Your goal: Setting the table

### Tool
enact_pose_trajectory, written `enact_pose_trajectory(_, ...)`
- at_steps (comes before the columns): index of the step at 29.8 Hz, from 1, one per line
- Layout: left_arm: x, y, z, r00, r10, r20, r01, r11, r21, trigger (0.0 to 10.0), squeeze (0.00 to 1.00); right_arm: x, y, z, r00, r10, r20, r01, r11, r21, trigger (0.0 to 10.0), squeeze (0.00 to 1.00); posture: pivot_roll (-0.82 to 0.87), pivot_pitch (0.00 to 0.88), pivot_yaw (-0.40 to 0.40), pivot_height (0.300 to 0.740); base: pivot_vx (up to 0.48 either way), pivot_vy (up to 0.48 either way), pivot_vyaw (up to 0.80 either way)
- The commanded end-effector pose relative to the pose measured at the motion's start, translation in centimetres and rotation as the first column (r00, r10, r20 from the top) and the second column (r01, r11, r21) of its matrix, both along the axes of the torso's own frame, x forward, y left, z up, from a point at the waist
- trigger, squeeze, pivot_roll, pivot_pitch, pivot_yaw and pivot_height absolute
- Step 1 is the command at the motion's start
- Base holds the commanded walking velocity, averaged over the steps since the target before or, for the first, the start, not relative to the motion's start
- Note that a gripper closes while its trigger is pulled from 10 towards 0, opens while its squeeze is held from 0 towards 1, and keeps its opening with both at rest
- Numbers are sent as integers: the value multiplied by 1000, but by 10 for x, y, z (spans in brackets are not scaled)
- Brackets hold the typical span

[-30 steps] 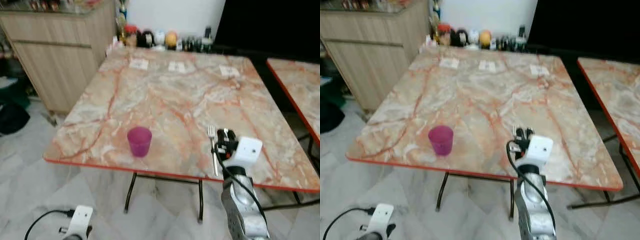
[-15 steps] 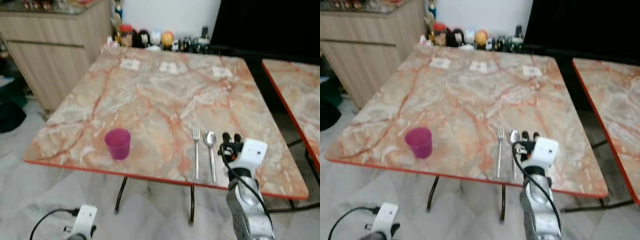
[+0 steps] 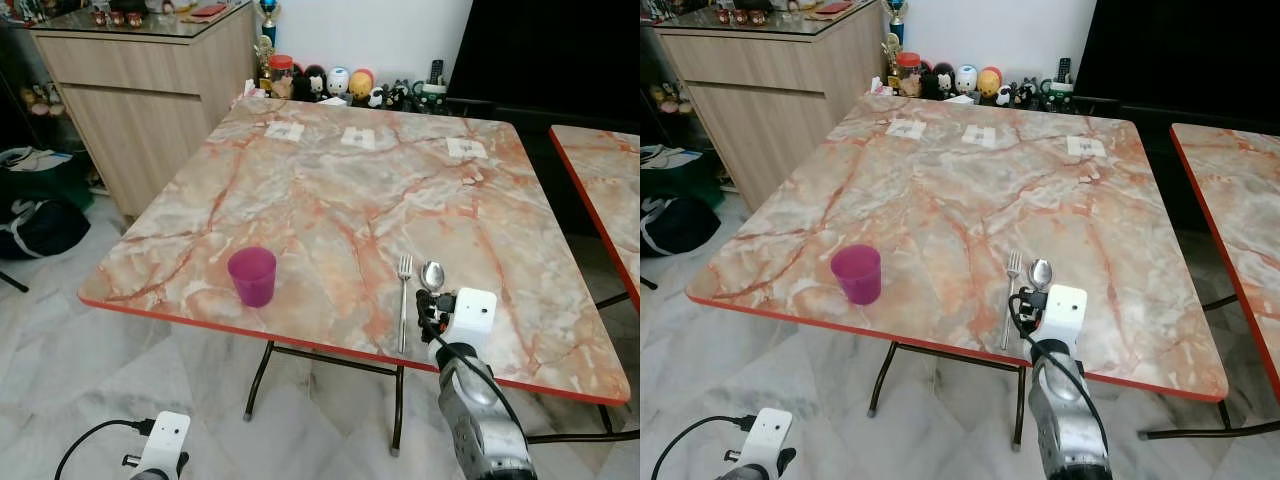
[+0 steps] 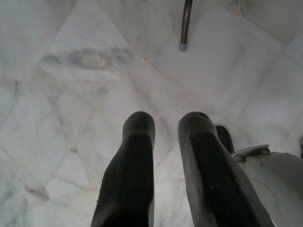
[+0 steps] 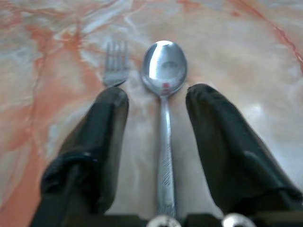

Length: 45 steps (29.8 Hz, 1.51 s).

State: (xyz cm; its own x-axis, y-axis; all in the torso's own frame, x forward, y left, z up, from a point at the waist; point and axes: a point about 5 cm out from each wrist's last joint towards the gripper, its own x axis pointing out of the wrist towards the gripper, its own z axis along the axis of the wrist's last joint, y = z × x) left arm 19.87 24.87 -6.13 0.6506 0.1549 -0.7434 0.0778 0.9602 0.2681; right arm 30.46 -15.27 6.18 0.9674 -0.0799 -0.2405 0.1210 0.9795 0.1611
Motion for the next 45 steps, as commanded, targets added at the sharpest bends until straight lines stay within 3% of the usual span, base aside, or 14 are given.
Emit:
enact_pose_trajectory(1, -3, 0, -2, 1000, 5, -15, -5, 1000, -11, 10000, 0, 4, -3, 1, 1000, -9, -8, 9, 1000, 15, 10000, 0, 133, 7, -35, 740, 0, 0, 0)
enact_pose_trajectory(3, -3, 0, -2, 1000, 10, -12, -10, 1000, -14, 10000, 0, 13, -2, 3, 1000, 1, -11, 0, 1000, 8, 10000, 0, 133, 7, -35, 740, 0, 0, 0)
enact_pose_trajectory(17, -3, -1, -2, 1000, 11, -11, -11, 1000, -17, 10000, 0, 29, -6, 0, 997, -48, -64, 52, 996, 67, 10000, 0, 145, 10, -35, 740, 0, 0, 0)
enact_pose_trajectory(25, -4, 0, -2, 1000, 11, -15, -11, 1000, -17, 10000, 0, 26, -8, -10, 992, -65, -107, 74, 994, 83, 10000, 0, 145, 13, -36, 740, 0, 0, 0)
enact_pose_trajectory(37, -4, 0, -2, 1000, 14, -14, -15, 1000, -20, 10000, 0, 25, 2, -17, 993, 7, -121, 6, 994, 105, 10000, 0, 150, 11, -38, 740, 0, 0, 0)
enact_pose_trajectory(45, -4, -1, -3, 1000, 17, -11, -17, 1000, -20, 10000, 0, 30, 4, -9, 998, 27, -59, -20, 991, 129, 10000, 0, 149, 12, -40, 740, 0, 0, 0)
